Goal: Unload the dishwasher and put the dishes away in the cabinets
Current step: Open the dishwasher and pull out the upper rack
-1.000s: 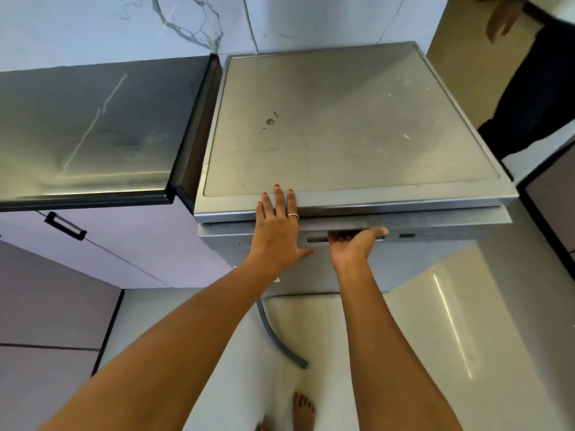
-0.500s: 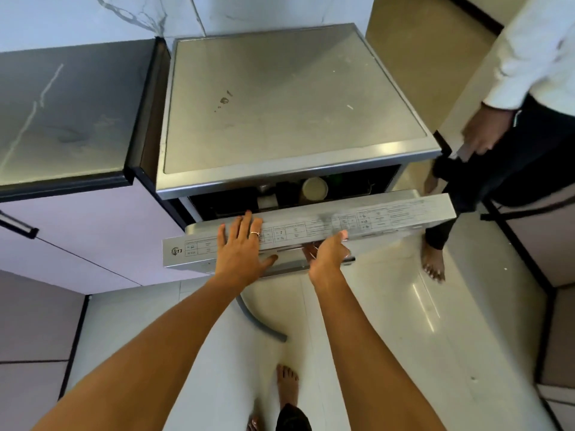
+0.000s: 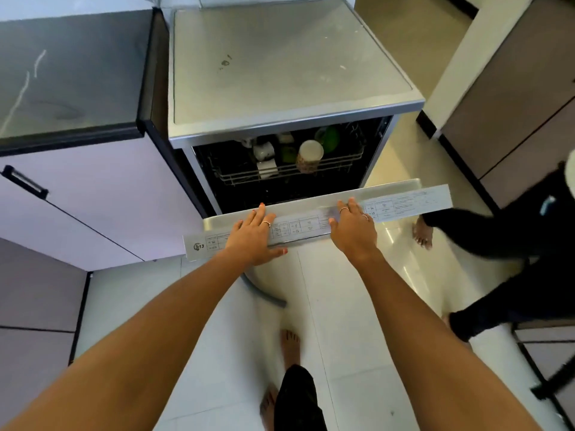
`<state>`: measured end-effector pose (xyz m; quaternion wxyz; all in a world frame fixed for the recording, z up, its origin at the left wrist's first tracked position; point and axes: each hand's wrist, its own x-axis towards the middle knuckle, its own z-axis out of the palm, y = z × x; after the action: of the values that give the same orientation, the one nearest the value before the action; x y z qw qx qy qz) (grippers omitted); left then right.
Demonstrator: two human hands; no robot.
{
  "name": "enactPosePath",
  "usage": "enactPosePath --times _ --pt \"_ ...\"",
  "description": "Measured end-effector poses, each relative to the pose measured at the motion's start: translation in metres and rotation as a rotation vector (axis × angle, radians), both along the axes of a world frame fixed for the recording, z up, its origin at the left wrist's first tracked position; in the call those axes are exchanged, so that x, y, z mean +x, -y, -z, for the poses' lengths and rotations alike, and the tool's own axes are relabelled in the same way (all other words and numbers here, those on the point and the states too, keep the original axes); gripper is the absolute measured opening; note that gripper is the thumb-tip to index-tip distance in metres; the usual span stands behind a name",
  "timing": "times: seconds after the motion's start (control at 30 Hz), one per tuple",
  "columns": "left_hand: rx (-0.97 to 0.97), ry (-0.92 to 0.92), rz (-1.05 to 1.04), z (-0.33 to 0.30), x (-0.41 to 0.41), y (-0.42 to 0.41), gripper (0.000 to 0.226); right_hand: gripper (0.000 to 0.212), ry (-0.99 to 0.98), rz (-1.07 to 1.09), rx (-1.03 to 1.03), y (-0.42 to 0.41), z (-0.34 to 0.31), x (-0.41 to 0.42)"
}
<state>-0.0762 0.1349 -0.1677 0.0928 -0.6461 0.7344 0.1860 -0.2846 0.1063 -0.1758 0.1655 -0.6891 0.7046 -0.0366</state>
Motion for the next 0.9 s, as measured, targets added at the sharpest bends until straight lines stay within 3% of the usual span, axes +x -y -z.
enactPosePath --times 0.27,0.4,0.53,0.73,0.9 --pt "0.098 0.075 0.090 0.027 -0.015 -0.062 0.087 0.044 0.016 -0.008 0.170 -0.054 0.007 -0.024" --pt "0.120 0.094 0.131 0.035 -0.020 -0.081 0.088 0.053 0.012 -0.039 0.194 -0.072 0.016 -0.036" --pt "0.049 0.119 0.173 0.043 -0.026 -0.100 0.085 0.060 -0.137 -0.147 0.165 -0.083 0.022 -0.035" --pt "-0.050 -0.011 -0.057 0.053 -0.049 -0.113 0.091 0.065 -0.326 -0.259 0.212 -0.095 0.039 -0.023" --pt "0.009 0.120 -0.057 0.057 -0.067 -0.125 0.083 0.057 -0.293 -0.267 0.303 -0.104 0.047 -0.025"
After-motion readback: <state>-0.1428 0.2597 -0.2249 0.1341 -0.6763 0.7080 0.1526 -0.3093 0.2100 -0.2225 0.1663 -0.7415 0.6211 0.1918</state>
